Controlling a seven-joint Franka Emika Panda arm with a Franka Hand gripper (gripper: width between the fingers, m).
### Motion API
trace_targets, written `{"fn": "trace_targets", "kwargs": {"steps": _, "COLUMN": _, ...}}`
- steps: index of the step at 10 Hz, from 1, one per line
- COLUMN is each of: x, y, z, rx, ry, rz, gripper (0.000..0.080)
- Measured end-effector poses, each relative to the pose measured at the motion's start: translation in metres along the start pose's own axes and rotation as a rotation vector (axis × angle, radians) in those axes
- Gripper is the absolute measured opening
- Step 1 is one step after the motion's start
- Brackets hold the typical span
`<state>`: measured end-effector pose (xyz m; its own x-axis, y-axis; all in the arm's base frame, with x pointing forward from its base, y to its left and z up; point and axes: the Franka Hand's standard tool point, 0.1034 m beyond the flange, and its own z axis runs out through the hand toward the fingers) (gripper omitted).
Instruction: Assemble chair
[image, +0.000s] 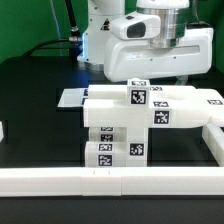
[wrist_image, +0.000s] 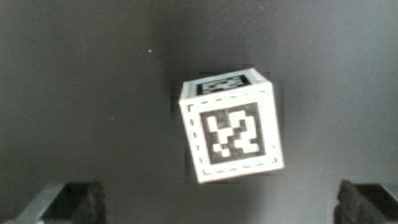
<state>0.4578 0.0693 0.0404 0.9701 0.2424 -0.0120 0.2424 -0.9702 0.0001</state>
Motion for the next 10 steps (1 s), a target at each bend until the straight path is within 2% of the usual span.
{"fn": "trace_targets", "kwargs": {"steps": 3, "x": 0.001, "y": 0.004, "z": 0.001, "rx": 0.0, "ry": -0.001, "rz": 0.009, "gripper": 0.0648}}
{"fn": "trace_targets", "kwargs": {"steps": 6, "x": -0.005, "y": 0.009, "z": 0.016, "rx": -0.015, "ry": -0.007, "rz": 0.011, "gripper": 0.0648}}
{"fn": "trace_targets", "kwargs": {"steps": 10, "x": -0.005, "y": 0.006, "z": 0.019, "rx": -0.017, "ry": -0.013, "rz": 0.021, "gripper": 0.0648}}
